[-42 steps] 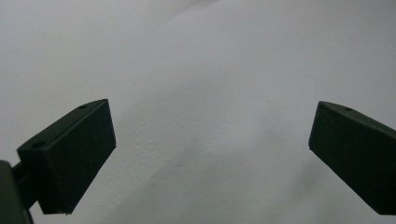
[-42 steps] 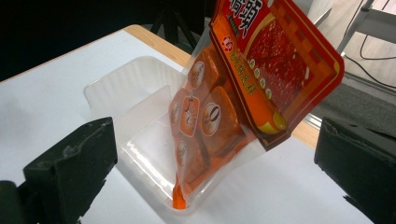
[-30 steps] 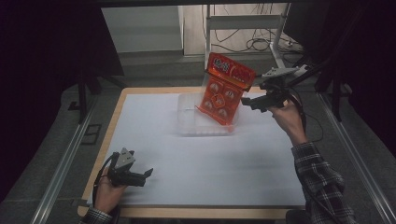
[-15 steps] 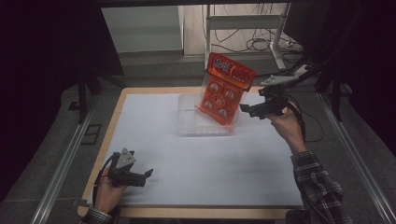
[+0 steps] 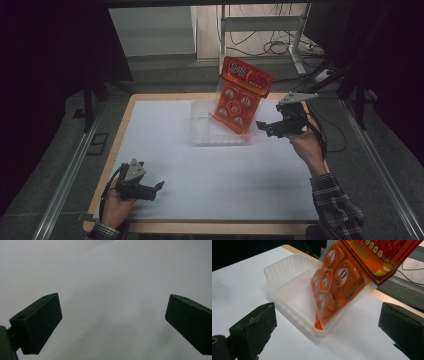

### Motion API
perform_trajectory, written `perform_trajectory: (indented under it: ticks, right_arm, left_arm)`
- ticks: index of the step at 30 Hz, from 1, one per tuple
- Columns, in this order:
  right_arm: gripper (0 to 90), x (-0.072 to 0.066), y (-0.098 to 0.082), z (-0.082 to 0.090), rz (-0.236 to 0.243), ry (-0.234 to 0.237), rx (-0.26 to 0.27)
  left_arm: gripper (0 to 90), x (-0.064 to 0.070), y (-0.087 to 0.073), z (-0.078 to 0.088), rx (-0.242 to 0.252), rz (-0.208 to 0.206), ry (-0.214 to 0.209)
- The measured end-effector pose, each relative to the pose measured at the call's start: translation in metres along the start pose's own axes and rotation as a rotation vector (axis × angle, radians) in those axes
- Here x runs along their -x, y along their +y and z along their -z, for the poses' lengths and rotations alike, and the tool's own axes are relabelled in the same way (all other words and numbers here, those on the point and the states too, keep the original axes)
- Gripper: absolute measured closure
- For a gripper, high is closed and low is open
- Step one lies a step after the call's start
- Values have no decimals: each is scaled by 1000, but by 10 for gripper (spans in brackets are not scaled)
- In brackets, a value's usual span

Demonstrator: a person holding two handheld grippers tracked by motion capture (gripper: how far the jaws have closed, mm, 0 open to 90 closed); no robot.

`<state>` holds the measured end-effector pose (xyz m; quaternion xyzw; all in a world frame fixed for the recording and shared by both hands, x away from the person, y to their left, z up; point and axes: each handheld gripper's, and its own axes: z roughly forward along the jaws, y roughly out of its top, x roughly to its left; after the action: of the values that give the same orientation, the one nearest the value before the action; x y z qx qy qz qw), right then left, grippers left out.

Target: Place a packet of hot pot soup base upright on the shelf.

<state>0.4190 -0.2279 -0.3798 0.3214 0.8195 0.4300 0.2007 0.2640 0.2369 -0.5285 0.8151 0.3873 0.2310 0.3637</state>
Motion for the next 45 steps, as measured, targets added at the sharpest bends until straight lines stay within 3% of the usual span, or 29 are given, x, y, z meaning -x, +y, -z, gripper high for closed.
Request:
perform_trajectory:
  ticks: [12, 45]
  right_arm:
    - [20, -8, -21, 4, -14, 9, 4]
    - [21, -31, -43, 21, -1, 31, -6]
  left_arm:
    - [4, 1, 0, -1, -3, -5, 0]
    - [4, 1, 1, 0, -2, -8, -1]
